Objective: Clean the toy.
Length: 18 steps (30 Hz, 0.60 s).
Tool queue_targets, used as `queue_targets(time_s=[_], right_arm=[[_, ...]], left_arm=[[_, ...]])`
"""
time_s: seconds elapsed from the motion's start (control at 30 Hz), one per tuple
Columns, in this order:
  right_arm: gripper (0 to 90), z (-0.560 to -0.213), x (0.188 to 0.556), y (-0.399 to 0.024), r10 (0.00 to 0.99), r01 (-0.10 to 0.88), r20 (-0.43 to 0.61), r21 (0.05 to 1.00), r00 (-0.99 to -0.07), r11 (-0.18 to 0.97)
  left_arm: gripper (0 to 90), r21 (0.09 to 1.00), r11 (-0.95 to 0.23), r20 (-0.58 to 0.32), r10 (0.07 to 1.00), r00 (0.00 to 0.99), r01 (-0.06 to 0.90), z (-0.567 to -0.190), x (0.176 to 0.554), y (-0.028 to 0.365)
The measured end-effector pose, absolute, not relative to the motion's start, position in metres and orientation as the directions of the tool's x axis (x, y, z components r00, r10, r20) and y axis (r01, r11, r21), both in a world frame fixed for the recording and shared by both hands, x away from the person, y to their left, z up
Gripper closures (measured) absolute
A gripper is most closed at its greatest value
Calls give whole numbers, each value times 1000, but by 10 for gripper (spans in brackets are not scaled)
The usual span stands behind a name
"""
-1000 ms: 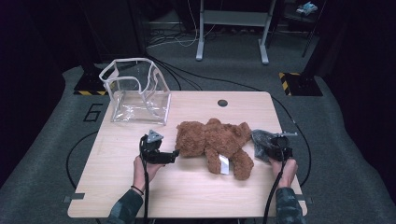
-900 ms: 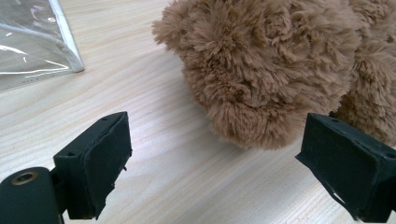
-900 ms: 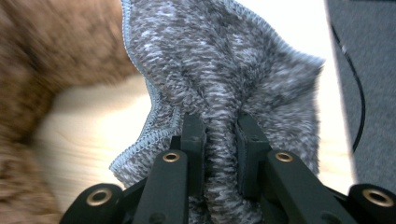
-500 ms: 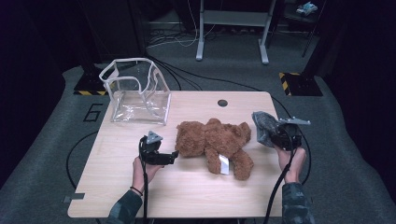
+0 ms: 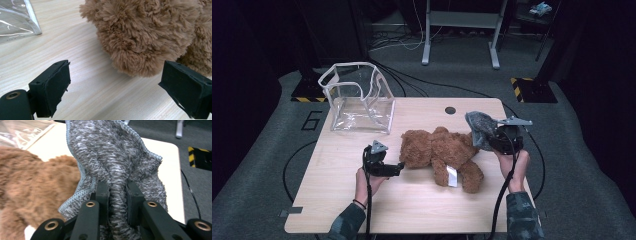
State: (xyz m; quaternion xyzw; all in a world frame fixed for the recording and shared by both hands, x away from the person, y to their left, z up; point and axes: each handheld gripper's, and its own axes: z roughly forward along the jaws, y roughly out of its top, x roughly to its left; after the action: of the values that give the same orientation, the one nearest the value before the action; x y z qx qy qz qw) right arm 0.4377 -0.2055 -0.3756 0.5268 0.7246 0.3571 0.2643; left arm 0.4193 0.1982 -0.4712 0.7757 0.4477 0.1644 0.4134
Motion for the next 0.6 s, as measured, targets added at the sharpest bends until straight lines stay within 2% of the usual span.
queue_targets(time_s=[0.6], right_arm=[[746,-364,435,-138,881,514,-12,809,-473,287]], left_arm=[[73,784,-279,-100,825,556,555,-477,422,195]])
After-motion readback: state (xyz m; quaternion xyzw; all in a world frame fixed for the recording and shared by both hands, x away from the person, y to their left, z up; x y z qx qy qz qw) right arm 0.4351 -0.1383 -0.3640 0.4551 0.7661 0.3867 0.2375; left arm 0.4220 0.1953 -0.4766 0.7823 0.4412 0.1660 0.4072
